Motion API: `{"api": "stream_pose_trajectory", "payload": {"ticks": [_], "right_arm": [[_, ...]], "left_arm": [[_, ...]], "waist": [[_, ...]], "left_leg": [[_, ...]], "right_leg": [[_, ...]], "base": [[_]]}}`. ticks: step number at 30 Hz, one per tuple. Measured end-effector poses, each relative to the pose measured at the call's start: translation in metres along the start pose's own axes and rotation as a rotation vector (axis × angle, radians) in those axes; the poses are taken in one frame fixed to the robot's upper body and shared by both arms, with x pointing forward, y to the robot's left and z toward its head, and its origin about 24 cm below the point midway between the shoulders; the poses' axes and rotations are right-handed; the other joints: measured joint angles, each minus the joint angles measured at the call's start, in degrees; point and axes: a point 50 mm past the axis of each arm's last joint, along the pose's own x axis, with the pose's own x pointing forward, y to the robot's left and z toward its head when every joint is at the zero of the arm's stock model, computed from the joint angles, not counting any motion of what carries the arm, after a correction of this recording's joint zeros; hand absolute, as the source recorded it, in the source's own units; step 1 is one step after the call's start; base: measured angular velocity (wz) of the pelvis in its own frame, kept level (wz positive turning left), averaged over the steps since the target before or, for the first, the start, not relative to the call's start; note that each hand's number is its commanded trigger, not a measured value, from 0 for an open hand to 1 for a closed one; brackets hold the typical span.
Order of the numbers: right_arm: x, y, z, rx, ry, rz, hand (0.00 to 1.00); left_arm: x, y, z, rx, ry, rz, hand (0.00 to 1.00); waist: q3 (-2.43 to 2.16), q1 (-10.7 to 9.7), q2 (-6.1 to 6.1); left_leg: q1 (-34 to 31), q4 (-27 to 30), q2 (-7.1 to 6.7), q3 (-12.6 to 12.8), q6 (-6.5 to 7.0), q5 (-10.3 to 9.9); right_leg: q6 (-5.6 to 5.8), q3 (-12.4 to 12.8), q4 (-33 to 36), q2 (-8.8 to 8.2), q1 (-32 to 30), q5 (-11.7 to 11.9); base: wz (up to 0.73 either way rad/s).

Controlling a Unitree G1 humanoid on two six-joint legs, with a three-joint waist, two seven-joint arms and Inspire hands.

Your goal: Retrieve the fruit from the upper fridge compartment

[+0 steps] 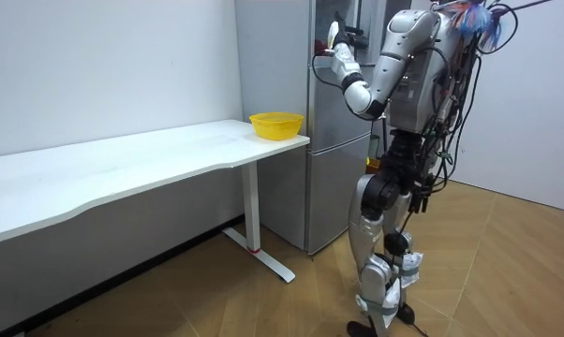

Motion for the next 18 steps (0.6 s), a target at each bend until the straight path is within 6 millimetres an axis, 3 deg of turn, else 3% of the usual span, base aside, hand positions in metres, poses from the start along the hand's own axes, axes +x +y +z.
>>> {"api": "stream_pose_trajectory", "payload": {"ticks": [8,18], "right_arm": [[0.000,-0.004,-0.002,0.001,0.004,-0.010,0.00],[0.000,-0.003,-0.006,0.007,0.012,0.005,0.00]], "left_arm": [[0.004,-0.015,0.002,-0.055,-0.027,-0.115,0.00],[0.008,-0.023,0.003,-0.068,-0.040,-0.183,0.00]], "waist": [[0.10,-0.55,0.70],[0.24,-1.94,0.47]], "left_leg": [[0.00,0.01,0.22,1.86,0.00,0.00],[0.60,-0.11,0.31,3.36,0.00,0.00]], "right_leg": [[0.39,1.57,0.19,0.00,-0.78,0.42],[0.22,3.05,0.31,0.38,-0.96,0.61]], "base": [[-0.11],[-0.08]]}}
